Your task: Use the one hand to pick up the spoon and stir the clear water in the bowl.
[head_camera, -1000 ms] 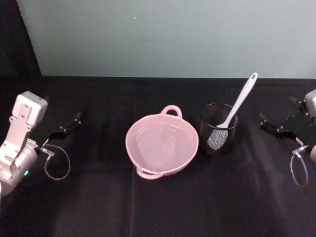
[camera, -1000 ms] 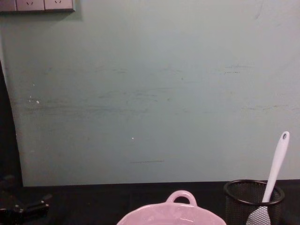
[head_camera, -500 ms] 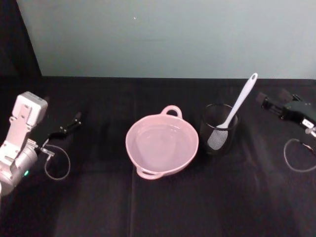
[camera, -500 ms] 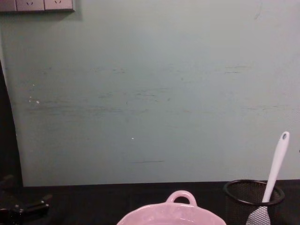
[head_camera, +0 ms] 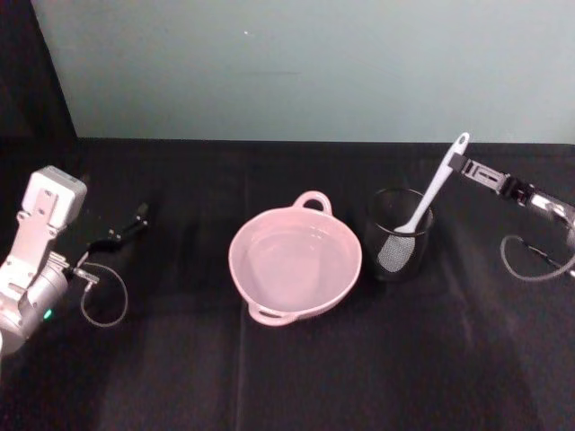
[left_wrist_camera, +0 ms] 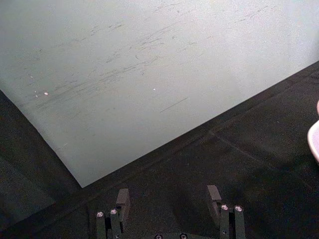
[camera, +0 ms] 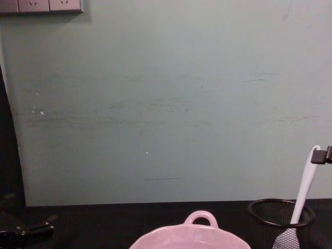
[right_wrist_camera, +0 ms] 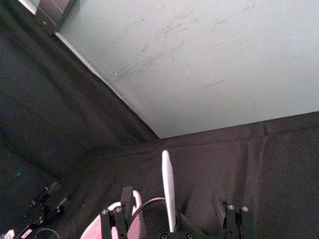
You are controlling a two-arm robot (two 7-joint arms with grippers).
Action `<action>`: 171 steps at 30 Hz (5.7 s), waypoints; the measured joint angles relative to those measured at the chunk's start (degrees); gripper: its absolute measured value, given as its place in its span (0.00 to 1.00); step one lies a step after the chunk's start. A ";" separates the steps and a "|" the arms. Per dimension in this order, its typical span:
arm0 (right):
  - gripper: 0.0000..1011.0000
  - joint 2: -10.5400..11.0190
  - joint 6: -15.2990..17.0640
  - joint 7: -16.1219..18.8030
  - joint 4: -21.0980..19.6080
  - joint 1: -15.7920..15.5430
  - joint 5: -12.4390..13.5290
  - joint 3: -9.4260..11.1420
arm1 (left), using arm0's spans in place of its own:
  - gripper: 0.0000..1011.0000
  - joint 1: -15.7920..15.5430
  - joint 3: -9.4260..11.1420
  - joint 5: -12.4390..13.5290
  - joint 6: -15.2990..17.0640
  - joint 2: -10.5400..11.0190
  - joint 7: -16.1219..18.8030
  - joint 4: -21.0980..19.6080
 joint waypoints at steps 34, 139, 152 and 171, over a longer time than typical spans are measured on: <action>0.78 -1.84 -3.85 -0.09 5.97 6.34 -2.26 -5.53 | 1.00 0.00 0.01 0.00 0.00 0.00 0.00 0.00; 0.12 -3.51 -18.53 11.18 0.16 18.28 -21.10 -29.19 | 1.00 0.00 0.00 0.00 0.00 0.00 0.00 0.00; 0.12 -9.12 -24.08 7.55 4.61 17.62 -24.61 -27.74 | 1.00 0.00 0.00 0.00 0.00 0.00 0.00 0.00; 0.12 -4.06 -26.16 3.71 -2.26 13.97 -32.09 -25.38 | 1.00 0.00 0.00 0.00 0.00 0.00 0.00 0.00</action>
